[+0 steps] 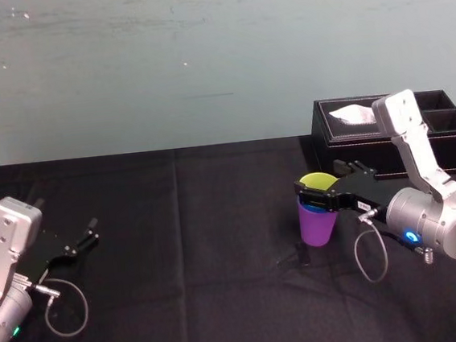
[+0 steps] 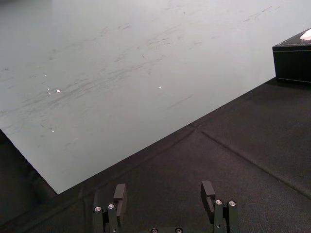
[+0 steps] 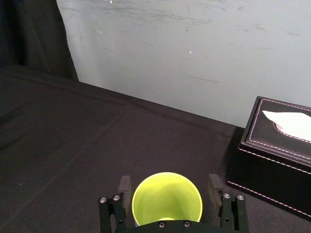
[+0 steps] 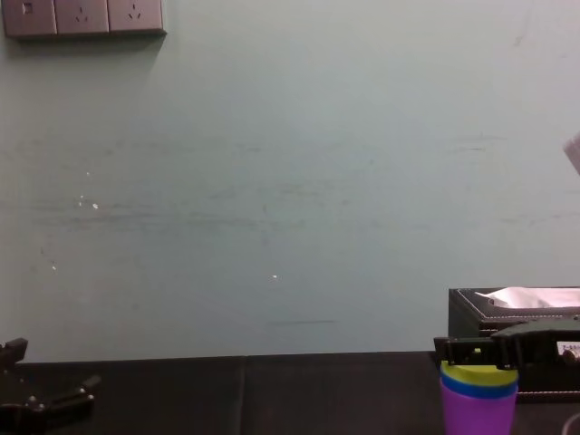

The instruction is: Stack the three plastic cups sequentially using one hand.

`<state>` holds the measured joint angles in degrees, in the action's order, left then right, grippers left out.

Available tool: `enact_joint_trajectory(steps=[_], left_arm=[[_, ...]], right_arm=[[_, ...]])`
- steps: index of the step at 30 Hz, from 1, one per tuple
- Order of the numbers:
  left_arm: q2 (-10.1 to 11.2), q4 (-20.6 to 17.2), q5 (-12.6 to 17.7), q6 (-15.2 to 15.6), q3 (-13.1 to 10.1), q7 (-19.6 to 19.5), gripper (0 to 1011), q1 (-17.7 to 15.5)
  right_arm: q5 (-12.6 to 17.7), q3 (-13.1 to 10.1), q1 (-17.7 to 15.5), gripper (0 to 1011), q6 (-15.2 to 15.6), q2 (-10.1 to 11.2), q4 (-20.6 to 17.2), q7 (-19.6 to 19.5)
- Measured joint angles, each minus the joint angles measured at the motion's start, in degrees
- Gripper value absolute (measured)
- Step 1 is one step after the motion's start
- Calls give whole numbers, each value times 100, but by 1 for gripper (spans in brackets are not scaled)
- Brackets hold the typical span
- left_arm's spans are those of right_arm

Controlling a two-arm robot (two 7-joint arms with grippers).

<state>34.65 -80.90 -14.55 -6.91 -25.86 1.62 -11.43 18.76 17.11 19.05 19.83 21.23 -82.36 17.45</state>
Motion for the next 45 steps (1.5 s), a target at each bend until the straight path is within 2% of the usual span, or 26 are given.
enact_joint_trajectory(steps=[19, 27, 37, 45], left_arm=[[0, 0, 0, 0, 0, 0, 1000, 0], [0, 0, 0, 0, 0, 0, 1000, 0], [0, 0, 0, 0, 0, 0, 1000, 0], [0, 0, 0, 0, 0, 0, 1000, 0]], right_arm=[[-1, -1, -7, 1003, -6, 2, -12, -11], [-22, -80, -175, 1003, -81, 5, -190, -80], [118, -479, -898, 1003, -186, 50, -910, -364], [257, -758, -1403, 1003, -105, 68, -1257, -555]])
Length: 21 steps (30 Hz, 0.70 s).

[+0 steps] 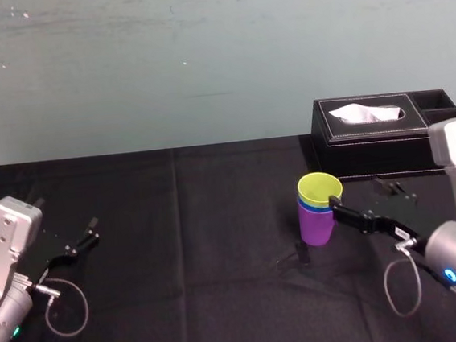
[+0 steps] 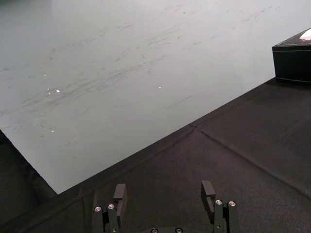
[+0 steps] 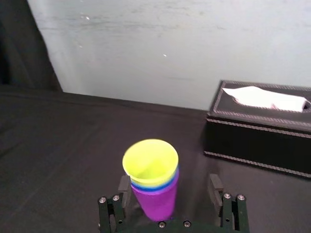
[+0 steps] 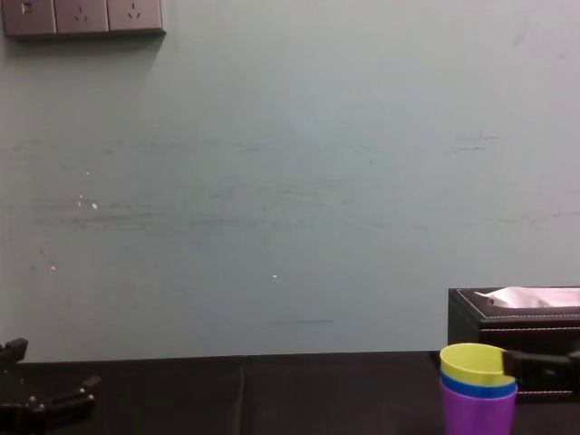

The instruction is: Stack the three plastic cups sequentially using one hand.

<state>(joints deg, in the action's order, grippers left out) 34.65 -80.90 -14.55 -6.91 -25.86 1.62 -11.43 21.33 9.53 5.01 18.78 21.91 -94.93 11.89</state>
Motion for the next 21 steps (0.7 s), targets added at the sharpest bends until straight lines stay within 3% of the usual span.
enact_joint_trajectory(steps=[11, 21], left_arm=[[0, 0, 0, 0, 0, 0, 1000, 0], [0, 0, 0, 0, 0, 0, 1000, 0]], right_arm=[[-72, -318, -345, 1003, 18, -147, 29, -400], [-253, -285, -301, 1003, 80, -257, 319, -379]])
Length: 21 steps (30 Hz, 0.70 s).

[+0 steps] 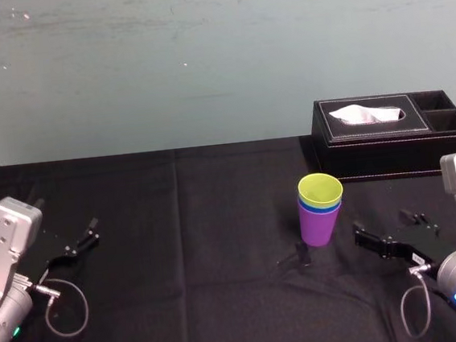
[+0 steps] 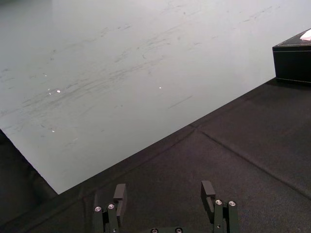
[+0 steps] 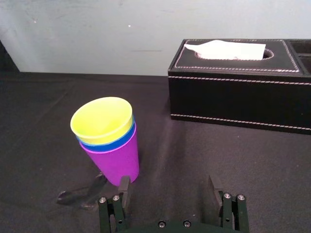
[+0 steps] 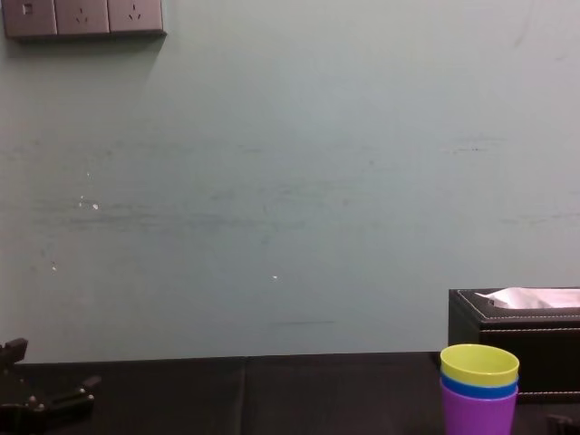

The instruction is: Stack the three plastic cups sequentially using one hand.

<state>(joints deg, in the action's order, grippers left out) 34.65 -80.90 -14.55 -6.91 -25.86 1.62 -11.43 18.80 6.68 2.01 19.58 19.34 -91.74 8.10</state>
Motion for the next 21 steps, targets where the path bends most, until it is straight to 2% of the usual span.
enact_joint_trajectory(steps=[21], left_arm=[[0, 0, 0, 0, 0, 0, 1000, 0]], right_arm=[[16, -12, -7, 1003, -11, 6, -32, -2]])
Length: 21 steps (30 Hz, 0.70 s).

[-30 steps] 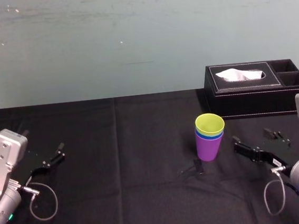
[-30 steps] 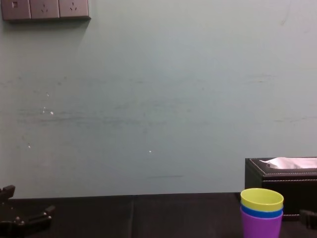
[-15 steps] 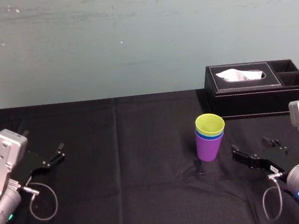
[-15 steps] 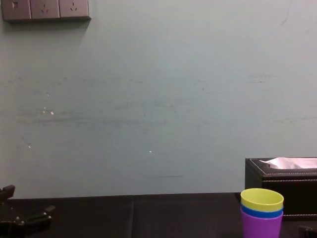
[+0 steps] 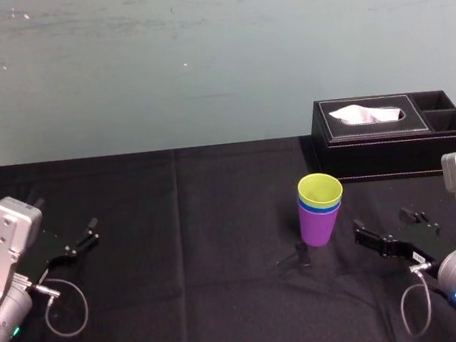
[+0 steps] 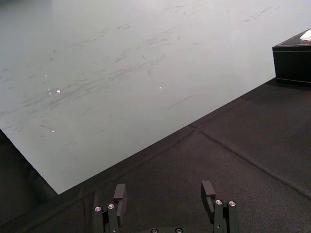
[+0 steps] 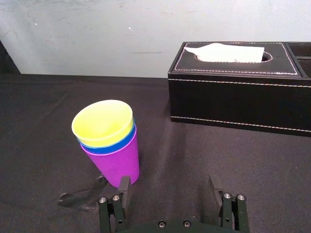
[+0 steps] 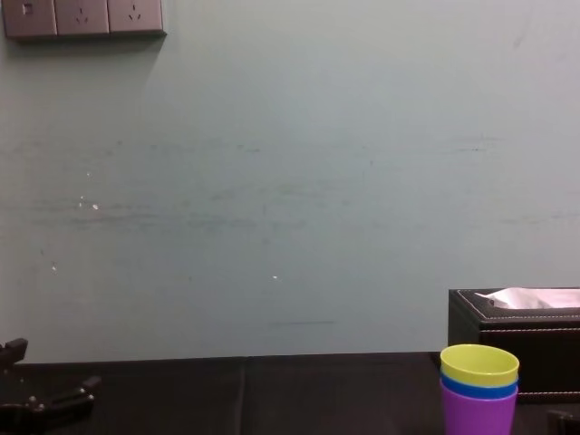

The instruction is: Stack the three plastic cups sequentially using one hand.

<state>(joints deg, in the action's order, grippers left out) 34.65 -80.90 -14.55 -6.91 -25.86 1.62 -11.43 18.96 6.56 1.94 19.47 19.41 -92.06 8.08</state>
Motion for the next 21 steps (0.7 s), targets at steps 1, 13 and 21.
enact_joint_trajectory(steps=[1, 13, 21], left_arm=[[0, 0, 0, 0, 0, 0, 1000, 0], [0, 0, 0, 0, 0, 0, 1000, 0], [0, 0, 0, 0, 0, 0, 1000, 0]], right_arm=[[1, -1, -1, 1003, -1, 0, -1, 0], [8, -2, -3, 1003, -6, 0, -7, -1], [9, -2, -3, 1003, -7, 0, -9, -1]])
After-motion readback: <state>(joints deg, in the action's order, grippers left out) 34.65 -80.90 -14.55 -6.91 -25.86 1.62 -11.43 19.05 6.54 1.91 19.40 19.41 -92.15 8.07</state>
